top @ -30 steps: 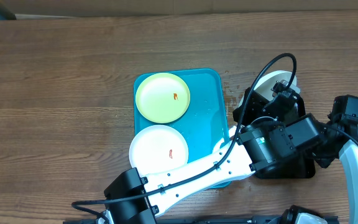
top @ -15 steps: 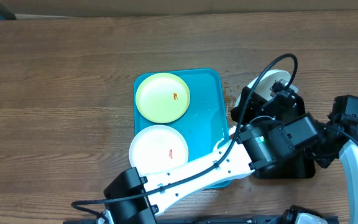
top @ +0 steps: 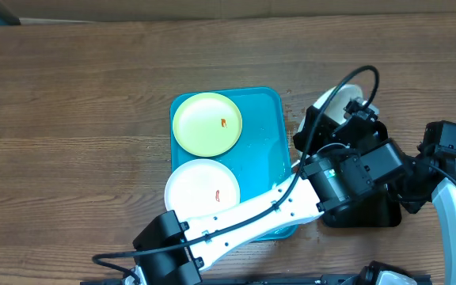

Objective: Clean dirty plates on tray and stack at the side
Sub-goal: 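Lift the wiped white plate with the left gripper and carry it left, then set the white plate down on the table left of the tray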

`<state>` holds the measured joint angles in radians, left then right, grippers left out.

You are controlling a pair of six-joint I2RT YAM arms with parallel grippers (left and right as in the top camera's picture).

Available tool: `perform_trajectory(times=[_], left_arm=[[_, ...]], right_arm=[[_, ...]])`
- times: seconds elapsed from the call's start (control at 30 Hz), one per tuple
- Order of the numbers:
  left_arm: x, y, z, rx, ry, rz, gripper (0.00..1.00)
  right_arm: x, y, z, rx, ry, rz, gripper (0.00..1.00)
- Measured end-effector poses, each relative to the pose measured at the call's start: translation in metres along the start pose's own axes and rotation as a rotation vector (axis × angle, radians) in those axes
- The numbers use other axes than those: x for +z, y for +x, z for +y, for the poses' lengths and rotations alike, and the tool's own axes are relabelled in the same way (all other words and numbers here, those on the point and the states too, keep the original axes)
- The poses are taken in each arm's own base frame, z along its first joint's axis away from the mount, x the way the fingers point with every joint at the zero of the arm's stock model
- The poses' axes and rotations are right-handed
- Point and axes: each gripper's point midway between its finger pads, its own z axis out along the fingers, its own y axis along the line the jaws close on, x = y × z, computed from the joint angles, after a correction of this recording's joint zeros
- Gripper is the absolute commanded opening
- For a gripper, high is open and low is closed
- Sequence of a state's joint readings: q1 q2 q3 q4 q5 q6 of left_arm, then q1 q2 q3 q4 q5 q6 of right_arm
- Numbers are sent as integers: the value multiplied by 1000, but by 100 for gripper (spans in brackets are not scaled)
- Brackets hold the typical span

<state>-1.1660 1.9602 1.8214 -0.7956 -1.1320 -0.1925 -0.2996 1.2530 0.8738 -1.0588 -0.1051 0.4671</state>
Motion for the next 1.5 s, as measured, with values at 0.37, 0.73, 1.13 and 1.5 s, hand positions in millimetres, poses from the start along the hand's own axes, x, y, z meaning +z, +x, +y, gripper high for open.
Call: perform_trajectory(times=[0.37, 0.73, 1.13, 1.5], left_arm=[[-6, 24, -13, 83, 106, 87, 4], [9, 115, 208, -390, -89, 513, 4], [24, 303, 365, -973, -415, 1022, 4], [46, 449, 365, -1315, -488, 1137, 4]], right_arm=[[0, 1, 0, 0, -2, 3, 84], [0, 1, 1, 1, -9, 5, 84], [0, 1, 1, 1, -9, 6, 84], [0, 2, 1, 2, -9, 8, 84]])
